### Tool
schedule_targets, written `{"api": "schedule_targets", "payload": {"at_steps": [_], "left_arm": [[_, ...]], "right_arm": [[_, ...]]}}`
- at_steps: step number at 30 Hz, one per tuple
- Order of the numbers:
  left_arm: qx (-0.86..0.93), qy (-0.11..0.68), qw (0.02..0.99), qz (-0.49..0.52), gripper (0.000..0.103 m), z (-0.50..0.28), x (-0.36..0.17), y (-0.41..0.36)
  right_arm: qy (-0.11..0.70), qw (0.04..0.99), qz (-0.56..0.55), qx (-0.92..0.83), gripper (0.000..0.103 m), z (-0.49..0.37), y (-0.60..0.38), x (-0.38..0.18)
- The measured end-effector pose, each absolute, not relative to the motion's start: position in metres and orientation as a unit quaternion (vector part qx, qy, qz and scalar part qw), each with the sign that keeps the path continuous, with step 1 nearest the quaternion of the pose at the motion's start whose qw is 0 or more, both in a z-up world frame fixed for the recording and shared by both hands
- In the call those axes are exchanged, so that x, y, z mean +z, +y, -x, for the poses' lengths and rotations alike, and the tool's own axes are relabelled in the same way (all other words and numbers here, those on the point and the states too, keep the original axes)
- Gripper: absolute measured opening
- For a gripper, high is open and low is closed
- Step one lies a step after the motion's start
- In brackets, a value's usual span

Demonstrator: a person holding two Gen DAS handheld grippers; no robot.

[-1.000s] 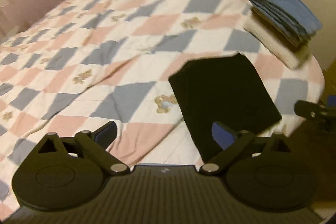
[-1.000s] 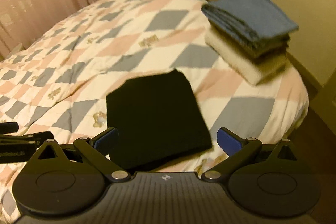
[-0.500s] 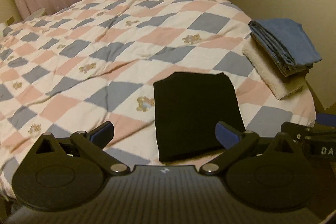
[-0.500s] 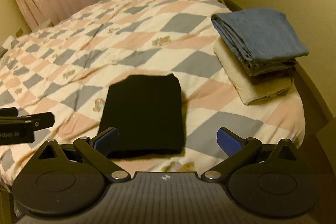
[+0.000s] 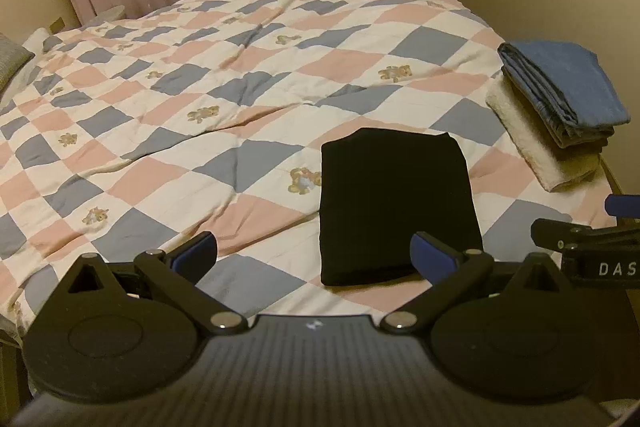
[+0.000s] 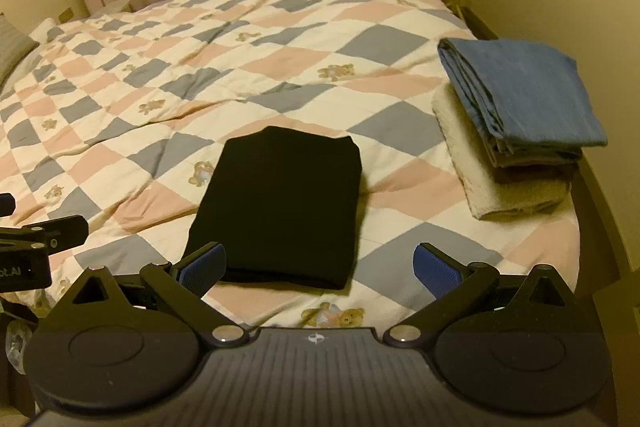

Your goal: Fold clothes

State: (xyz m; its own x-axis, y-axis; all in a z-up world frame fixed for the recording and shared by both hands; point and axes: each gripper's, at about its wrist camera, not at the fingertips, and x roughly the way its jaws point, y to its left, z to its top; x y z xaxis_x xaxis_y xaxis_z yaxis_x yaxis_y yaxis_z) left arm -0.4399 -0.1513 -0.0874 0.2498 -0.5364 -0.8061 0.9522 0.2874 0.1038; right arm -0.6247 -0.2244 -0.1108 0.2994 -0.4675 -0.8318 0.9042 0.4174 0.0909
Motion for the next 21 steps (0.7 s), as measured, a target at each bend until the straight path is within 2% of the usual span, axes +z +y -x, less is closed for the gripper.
{"api": "schedule_targets", "payload": {"at_steps": [9, 21], "left_arm": [[-0.506, 0.343, 0.730, -0.306, 0.102, 0.447, -0.088, -0.148], [-0.486, 0.386, 0.712, -0.328, 0.102, 0.446, -0.113, -0.133]], "right_arm": [[0.387, 0.752, -0.279, -0.455, 0.103, 0.630, -0.225, -0.108], [0.431, 0.727, -0.299, -0.443, 0.103, 0.631, -0.213, -0.132]]}}
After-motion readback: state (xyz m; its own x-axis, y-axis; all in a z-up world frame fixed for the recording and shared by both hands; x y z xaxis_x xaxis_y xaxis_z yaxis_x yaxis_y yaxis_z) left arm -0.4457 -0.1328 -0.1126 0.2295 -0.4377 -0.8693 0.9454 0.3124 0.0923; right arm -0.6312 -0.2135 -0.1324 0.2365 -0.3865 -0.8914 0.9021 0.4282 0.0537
